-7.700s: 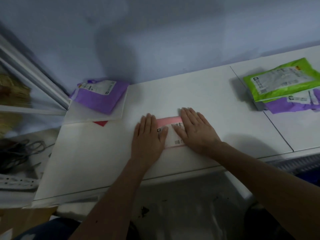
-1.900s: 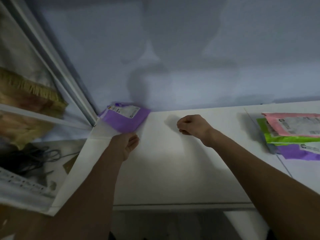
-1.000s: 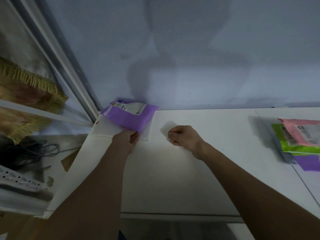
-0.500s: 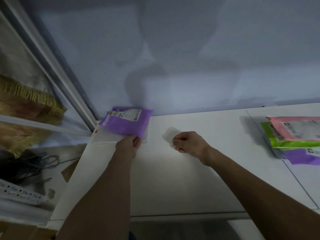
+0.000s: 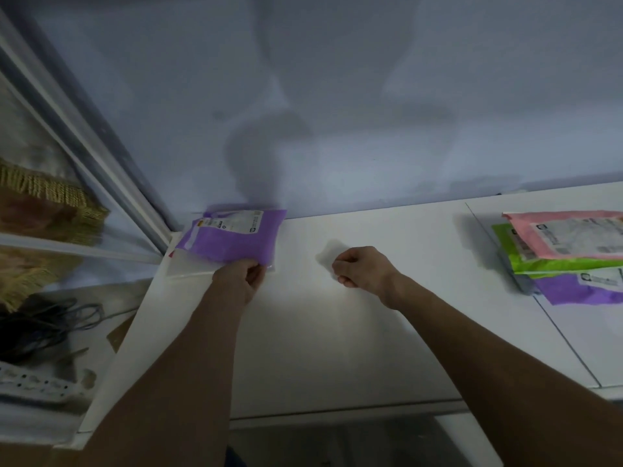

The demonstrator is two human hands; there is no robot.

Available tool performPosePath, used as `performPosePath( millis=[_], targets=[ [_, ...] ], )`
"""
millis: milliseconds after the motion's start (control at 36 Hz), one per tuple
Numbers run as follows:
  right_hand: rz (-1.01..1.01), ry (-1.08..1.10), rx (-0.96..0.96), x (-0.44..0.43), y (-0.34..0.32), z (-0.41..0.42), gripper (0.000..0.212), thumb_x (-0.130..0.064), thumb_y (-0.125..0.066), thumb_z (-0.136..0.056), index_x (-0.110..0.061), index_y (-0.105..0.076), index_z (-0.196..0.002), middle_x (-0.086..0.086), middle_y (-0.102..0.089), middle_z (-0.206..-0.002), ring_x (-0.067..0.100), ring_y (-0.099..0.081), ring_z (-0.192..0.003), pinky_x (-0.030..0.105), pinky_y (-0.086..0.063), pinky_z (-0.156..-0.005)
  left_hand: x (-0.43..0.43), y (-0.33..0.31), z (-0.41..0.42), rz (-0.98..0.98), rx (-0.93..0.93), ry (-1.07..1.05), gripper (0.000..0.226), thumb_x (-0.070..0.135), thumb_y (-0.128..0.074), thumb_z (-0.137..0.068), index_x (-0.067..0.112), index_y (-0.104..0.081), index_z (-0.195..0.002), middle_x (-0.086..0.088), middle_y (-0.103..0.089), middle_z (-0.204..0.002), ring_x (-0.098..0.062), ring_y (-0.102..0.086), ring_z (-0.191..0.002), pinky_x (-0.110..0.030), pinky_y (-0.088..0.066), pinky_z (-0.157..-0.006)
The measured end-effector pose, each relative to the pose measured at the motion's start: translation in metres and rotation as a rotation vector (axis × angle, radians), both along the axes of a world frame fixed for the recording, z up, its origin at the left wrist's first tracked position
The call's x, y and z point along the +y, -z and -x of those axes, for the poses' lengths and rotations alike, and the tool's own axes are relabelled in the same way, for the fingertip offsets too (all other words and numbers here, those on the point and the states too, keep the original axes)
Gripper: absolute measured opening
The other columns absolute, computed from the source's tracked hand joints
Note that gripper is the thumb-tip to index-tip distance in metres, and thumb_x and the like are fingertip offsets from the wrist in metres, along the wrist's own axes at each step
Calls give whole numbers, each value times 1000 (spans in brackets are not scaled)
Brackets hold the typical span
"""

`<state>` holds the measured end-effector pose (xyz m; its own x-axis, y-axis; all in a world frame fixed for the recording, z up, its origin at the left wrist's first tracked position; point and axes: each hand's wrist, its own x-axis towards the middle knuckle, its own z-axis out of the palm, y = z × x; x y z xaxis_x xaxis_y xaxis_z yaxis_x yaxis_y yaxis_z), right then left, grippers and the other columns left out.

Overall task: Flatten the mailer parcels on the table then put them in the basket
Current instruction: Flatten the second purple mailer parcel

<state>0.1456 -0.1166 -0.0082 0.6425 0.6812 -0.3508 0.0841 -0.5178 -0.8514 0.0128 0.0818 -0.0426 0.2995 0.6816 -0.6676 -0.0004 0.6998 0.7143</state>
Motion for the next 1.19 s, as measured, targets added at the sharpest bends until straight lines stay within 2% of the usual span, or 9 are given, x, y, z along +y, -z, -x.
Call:
performPosePath(
  millis=[83, 222, 389, 500, 667, 750, 944, 1056, 1194],
  targets=[
    [-29, 41, 51, 4, -2, 2, 18, -18, -60, -88, -5, -71, -90, 6, -68, -77, 16, -63, -70, 31, -56, -85, -10, -12, 4, 61, 11, 90, 16, -3, -51, -92, -5, -53, -77, -13, -61, -45, -17, -60, -35, -24, -52, -39],
    [-136, 112, 253, 10, -6, 11, 21, -19, -58, -95, 0, -65, -99, 9, -63, -81, 13, -60, -67, 25, -57, -77, -24, -34, 20, 114, -66, 193, 20, -4, -51, -90, -1, -53, -70, -12, -60, -46, -18, -61, -39, -27, -55, -44],
    [-167, 257, 592, 15, -2, 14, 31, -37, -55, -96, -6, -53, -99, 16, -56, -98, 29, -63, -87, 41, -56, -87, -39, -56, 38, 103, -87, 330, 23, -7, -50, -87, 3, -53, -67, -9, -56, -48, -16, -59, -41, -26, -55, -49],
    [-201, 379, 651, 8, 0, 6, 35, -44, -54, -95, -9, -49, -90, 14, -50, -90, 24, -53, -76, 34, -55, -71, -45, -67, 46, 104, -137, 401, 25, -8, -48, -87, 6, -51, -67, -8, -57, -51, -16, -58, -43, -25, -55, -52],
    [-376, 301, 868, -5, -13, -14, 50, -54, -49, -93, -6, -62, -100, 11, -72, -95, 22, -70, -79, 36, -60, -76, -51, -76, 47, 55, -121, 622, 24, -9, -46, -86, 10, -54, -74, -7, -60, -62, -16, -57, -49, -24, -54, -54],
    [-351, 205, 855, -13, -25, -14, 38, -42, -58, -92, -8, -64, -106, 9, -74, -97, 19, -72, -73, 29, -59, -56, -51, -69, 45, 54, -60, 692, 22, -7, -47, -86, 11, -56, -76, -6, -62, -67, -15, -57, -54, -26, -55, -58],
    [-352, 141, 751, -20, -23, -21, 39, -14, -70, -86, -5, -60, -123, 14, -71, -110, 29, -71, -95, 36, -61, -74, -49, -61, 39, 22, 42, 801, 29, -2, -56, -83, 16, -71, -67, -6, -70, -83, -21, -64, -79, -42, -50, -87],
    [-371, 180, 743, -25, -26, -24, 35, -14, -71, -84, -7, -62, -118, 13, -72, -107, 28, -72, -90, 35, -61, -67, -51, -67, 34, 15, -62, 740, 24, 3, -68, -66, 10, -69, -89, -13, -70, -96, -29, -67, -87, -44, -52, -86],
    [-395, 200, 744, -31, -29, -23, 30, -14, -68, -87, -7, -63, -115, 13, -73, -106, 27, -72, -89, 34, -61, -66, -55, -72, 24, -70, -206, 586, 25, 16, -66, -78, 9, -67, -102, -10, -73, -99, -26, -71, -89, -42, -58, -81]
  ],
)
